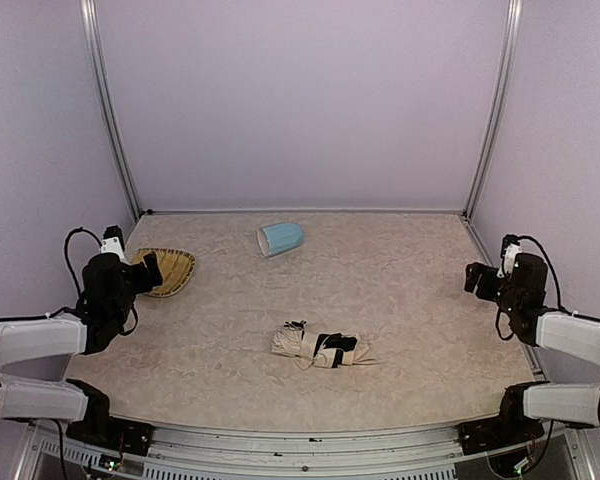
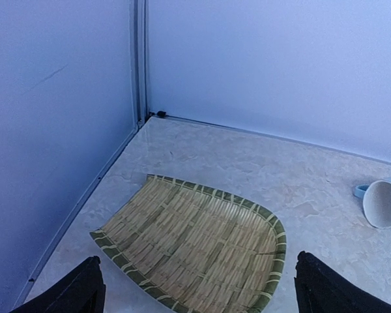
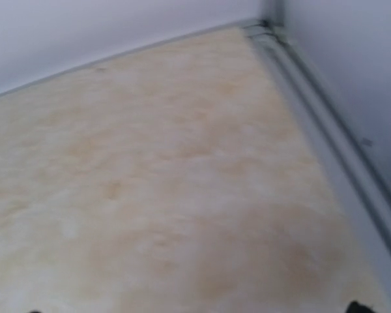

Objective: Put away the umbrella

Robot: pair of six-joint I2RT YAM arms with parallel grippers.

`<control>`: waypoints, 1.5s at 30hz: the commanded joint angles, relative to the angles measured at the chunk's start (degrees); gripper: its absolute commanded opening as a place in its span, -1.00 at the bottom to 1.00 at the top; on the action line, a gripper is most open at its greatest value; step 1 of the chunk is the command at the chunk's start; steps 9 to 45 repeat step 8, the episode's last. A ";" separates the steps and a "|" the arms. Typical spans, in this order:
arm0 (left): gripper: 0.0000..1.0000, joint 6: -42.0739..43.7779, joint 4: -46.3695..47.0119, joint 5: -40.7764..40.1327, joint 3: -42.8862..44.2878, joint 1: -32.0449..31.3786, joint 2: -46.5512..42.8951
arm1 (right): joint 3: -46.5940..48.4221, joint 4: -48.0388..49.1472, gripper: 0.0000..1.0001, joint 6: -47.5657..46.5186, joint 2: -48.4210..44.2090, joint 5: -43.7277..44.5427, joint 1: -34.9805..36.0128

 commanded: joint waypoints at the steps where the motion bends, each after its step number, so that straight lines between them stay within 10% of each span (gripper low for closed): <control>1: 0.97 3.06 3.40 -6.96 -0.35 1.26 2.70 | -3.21 8.41 1.00 3.55 -1.34 11.34 -0.15; 45: 0.98 2.14 9.38 -6.87 -3.79 1.46 5.84 | -3.44 9.77 1.00 3.61 -0.44 15.93 -0.19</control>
